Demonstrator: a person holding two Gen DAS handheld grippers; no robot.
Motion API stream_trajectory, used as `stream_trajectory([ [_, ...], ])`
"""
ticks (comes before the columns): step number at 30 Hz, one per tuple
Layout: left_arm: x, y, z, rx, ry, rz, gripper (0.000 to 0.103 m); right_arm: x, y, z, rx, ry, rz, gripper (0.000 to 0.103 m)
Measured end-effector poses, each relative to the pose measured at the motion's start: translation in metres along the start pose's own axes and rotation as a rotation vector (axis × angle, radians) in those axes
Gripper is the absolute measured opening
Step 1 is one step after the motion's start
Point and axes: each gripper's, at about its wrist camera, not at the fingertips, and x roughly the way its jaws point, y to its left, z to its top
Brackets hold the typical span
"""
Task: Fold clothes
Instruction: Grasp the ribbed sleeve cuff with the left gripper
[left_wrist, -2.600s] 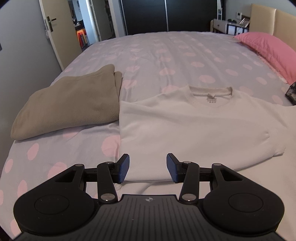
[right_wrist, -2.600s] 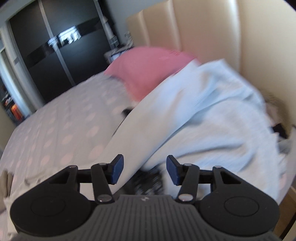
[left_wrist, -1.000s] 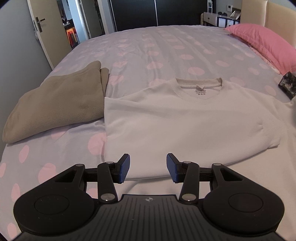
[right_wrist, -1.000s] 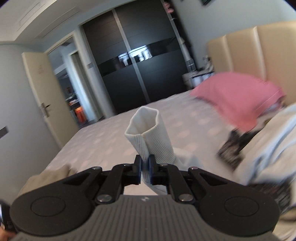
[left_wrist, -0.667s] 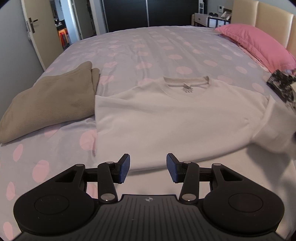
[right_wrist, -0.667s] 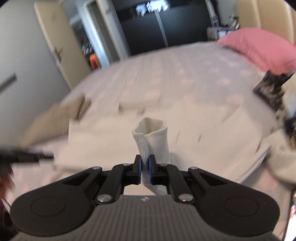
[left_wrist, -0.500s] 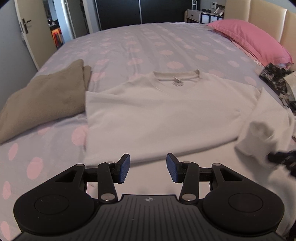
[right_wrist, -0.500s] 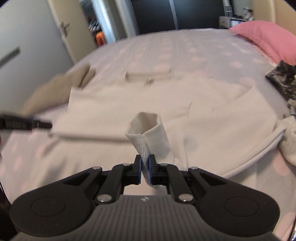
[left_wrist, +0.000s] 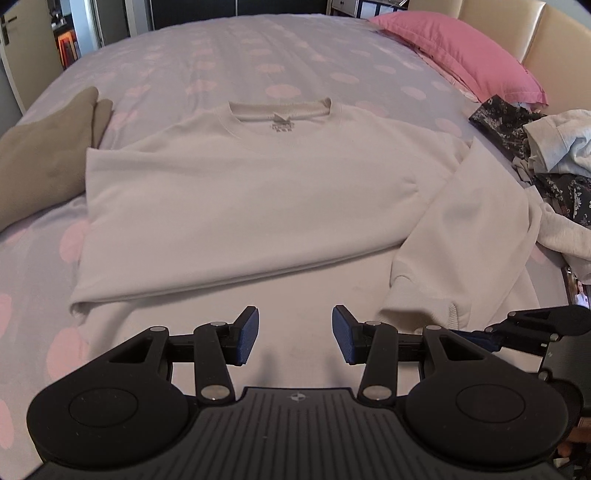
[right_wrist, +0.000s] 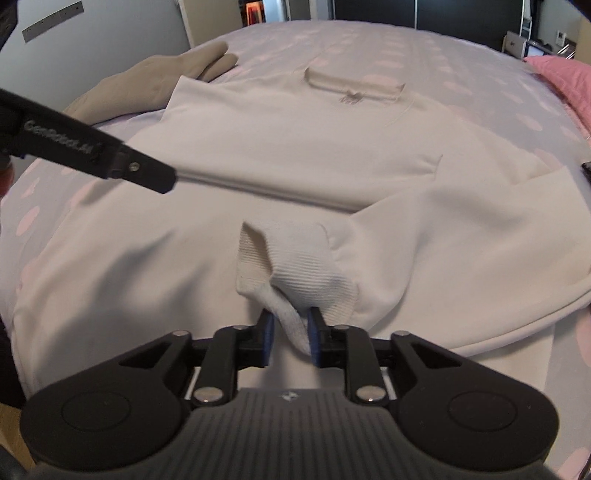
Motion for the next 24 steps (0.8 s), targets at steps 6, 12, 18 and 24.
stream_trajectory([
  [6, 0.004, -0.002, 0.001, -0.022, 0.025, -0.032, 0.042, 0.000, -0.001, 0.004, 0.064, 0.078, 0.078, 0.060],
  [12, 0.005, -0.001, 0.000, -0.069, 0.048, -0.082, 0.048, -0.002, 0.001, 0.000, 0.085, 0.220, 0.117, 0.083],
  [18, 0.012, -0.006, -0.003, -0.128, 0.105, -0.163, 0.048, -0.001, -0.001, -0.006, 0.048, 0.328, 0.085, 0.083],
  [24, 0.029, -0.012, -0.006, -0.220, 0.123, -0.218, 0.049, -0.003, 0.000, -0.005, -0.009, 0.328, 0.061, 0.084],
])
